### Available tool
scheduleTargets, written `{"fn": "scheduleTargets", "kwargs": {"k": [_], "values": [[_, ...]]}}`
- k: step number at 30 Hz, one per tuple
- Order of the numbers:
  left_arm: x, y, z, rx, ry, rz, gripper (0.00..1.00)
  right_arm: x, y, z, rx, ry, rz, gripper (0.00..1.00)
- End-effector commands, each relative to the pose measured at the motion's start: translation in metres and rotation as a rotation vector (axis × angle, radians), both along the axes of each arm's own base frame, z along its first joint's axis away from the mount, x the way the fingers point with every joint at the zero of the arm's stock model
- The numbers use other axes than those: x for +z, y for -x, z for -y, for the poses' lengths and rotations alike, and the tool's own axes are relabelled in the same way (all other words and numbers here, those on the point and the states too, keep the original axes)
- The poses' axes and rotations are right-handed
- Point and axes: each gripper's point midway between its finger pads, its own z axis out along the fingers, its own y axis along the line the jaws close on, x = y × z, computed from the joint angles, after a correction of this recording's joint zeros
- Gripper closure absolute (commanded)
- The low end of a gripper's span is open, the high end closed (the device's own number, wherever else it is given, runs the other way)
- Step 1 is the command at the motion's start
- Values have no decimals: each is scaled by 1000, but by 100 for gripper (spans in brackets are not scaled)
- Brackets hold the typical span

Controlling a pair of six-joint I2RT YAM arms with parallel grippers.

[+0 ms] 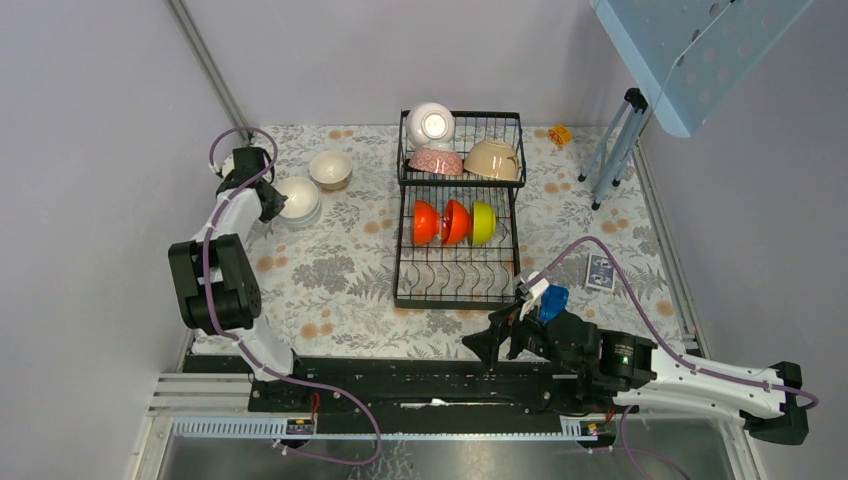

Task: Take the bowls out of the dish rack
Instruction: Adjust the bowl in the bowl.

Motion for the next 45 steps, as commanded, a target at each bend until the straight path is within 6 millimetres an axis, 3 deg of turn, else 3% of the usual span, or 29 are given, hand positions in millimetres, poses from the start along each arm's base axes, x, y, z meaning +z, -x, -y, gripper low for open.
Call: {"fn": "scheduleTargets", "kwargs": {"k": [1,6,13,17,23,30,45], "values": [[5,-9,0,-1,8,46,100,14,-5,-2,-26,-31,12,0],[23,-15,7,-9,41,105,100,14,-5,-3,-23,-29,11,0],[63,-24,16,-16,93,214,100,15,-4,-6,-17,-36,8,0],[73,-25,19,-17,109,239,100,16,-3,-6,-14,-42,5,0],[69,-20,23,-7,136,241,100,18,-2,-4,-14,-50,2,0],[66,-12,9,43,112,222,100,19,-1,-2,-15,-66,-4,0],[41,-4,6,66,115,141,100,18,-1,0,-19,-68,-4,0]]}}
